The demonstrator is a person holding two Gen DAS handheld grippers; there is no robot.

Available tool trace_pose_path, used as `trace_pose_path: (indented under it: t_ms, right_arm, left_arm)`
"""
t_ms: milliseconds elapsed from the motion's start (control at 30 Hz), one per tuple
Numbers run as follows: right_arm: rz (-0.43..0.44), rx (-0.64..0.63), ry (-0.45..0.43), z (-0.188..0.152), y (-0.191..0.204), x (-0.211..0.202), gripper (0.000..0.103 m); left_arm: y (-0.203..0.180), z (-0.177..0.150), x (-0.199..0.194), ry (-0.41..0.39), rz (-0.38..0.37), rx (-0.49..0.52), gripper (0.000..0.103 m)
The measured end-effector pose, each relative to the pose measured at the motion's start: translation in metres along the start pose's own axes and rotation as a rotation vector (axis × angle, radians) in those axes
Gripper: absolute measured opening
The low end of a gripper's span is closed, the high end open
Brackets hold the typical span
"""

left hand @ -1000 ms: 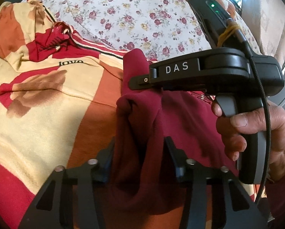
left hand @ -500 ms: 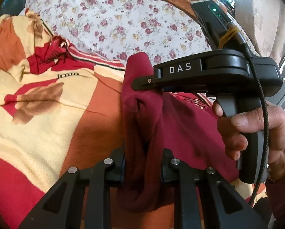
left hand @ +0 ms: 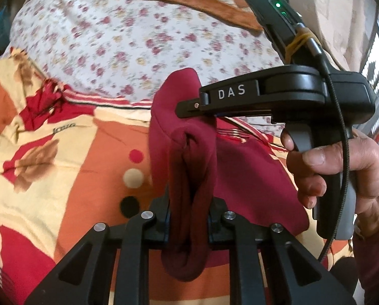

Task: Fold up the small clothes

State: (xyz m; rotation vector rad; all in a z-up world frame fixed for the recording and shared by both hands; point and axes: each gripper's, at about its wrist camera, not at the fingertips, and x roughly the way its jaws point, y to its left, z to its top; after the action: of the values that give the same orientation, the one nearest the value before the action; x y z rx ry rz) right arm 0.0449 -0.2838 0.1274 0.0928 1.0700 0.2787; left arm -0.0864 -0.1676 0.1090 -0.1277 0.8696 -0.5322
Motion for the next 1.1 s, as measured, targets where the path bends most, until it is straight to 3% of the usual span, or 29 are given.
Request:
trace_pose_path:
  t_ms: [600,833,1100]
  right_arm:
    - [-0.091,0.105,-0.055,-0.044,-0.107,-0.078,0.019]
    - [-0.115,0.170,-0.041,-0.069,-0.156,-0.082,0.018]
    - [-0.141,0.260,0.005,-0.099,-0.201,-0.060,0.018]
  left_arm:
    - [-0.122,0.011,0.035,0.073,-0.090,0.176,0.000]
    - [-0.166,-0.002,0.066,0.135,-0.109,0.229,0.000]
    - [-0.190,-0.024,0.101,0.206,-0.111,0.239,0.000]
